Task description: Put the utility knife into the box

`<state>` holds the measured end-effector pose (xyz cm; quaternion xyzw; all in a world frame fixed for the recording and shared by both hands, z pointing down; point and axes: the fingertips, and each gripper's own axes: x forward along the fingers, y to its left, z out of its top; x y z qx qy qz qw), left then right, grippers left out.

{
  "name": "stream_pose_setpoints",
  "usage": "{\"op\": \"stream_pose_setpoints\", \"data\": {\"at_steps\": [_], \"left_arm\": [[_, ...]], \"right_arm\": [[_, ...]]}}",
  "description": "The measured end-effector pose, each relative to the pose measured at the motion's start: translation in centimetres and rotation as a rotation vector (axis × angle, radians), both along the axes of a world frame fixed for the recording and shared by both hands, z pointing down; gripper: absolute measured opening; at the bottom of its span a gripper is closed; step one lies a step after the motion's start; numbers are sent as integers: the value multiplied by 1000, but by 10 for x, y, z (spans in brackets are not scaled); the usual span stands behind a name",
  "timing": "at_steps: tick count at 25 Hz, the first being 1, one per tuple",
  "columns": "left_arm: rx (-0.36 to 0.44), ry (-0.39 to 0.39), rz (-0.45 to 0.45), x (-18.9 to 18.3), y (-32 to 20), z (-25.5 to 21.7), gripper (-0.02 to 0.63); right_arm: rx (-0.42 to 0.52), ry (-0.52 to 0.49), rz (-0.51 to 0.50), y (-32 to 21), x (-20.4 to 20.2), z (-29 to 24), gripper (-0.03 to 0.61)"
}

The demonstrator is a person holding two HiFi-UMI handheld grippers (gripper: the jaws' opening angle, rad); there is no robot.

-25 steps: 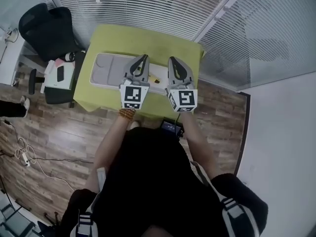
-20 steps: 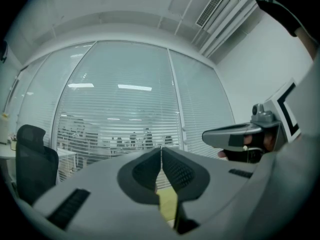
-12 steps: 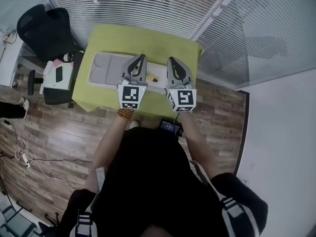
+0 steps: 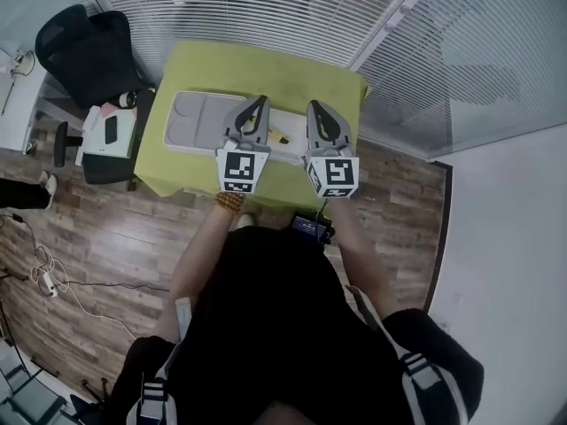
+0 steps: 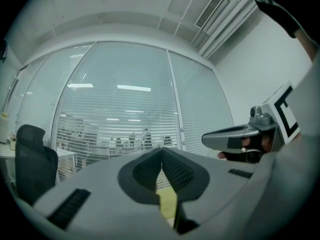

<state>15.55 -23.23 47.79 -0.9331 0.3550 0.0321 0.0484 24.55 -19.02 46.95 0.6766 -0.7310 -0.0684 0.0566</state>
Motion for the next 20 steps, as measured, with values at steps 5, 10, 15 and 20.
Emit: {"op": "stream_pose_setpoints", "data": {"at_steps": [5, 10, 15, 20], "left_arm": [[1, -3, 2, 0, 1, -1, 14], [1, 1, 17, 2, 3, 0, 12], [-1, -6, 14, 1, 2, 2, 12], [-8, -11, 5, -2, -2, 4, 12]], "right_arm": [[-5, 3, -3, 1, -2, 2, 2], [-11, 4, 1, 2, -1, 4, 2], [-16, 0, 2, 2, -1, 6, 2], [-17, -2, -1, 0, -3, 6, 2]]}}
